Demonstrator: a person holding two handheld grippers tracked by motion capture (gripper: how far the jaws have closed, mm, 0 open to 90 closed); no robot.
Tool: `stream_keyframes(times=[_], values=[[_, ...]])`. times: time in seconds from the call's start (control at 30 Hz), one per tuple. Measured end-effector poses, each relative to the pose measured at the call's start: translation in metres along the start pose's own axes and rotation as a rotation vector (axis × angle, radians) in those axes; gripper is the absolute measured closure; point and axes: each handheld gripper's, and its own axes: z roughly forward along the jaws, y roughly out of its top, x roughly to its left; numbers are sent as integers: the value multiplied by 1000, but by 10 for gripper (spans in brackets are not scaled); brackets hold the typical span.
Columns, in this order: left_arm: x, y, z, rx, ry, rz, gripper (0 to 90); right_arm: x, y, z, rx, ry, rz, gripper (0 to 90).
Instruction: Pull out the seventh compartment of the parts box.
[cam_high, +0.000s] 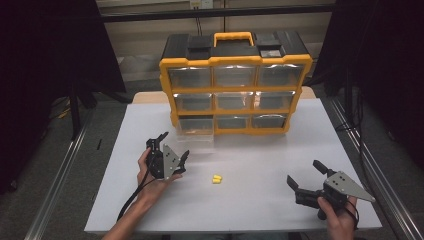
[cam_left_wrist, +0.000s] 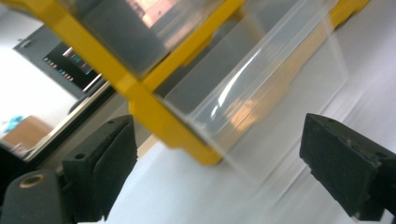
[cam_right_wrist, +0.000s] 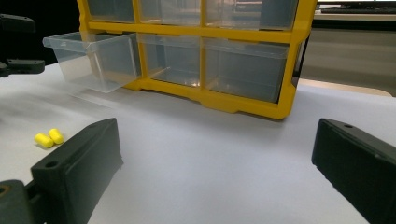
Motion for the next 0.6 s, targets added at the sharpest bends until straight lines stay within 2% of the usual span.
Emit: stream_keyframes(times=[0.07, 0.13, 0.33, 0.43, 0.47, 0.53, 0.6], values=[[0, 2, -1, -4, -32, -68, 103, 0, 0, 0, 0, 0, 1, 12], [2, 3, -2, -8, -74, -176, 98, 0, 0, 0, -1, 0, 1, 12], [10, -3, -2, 0, -129, -393, 71, 0, 0, 0, -3, 2, 1, 12], [15, -8, -4, 0, -176, -539, 75, 1, 0, 0, -3, 4, 0, 13], [16, -10, -4, 6, -209, -590, 71, 1, 0, -1, -3, 2, 0, 13], [19, -13, -6, 2, -244, -635, 61, 1, 0, -1, -2, 3, 1, 13], [19, -16, -9, -1, -236, -642, 57, 1, 0, -1, -3, 2, 0, 13]])
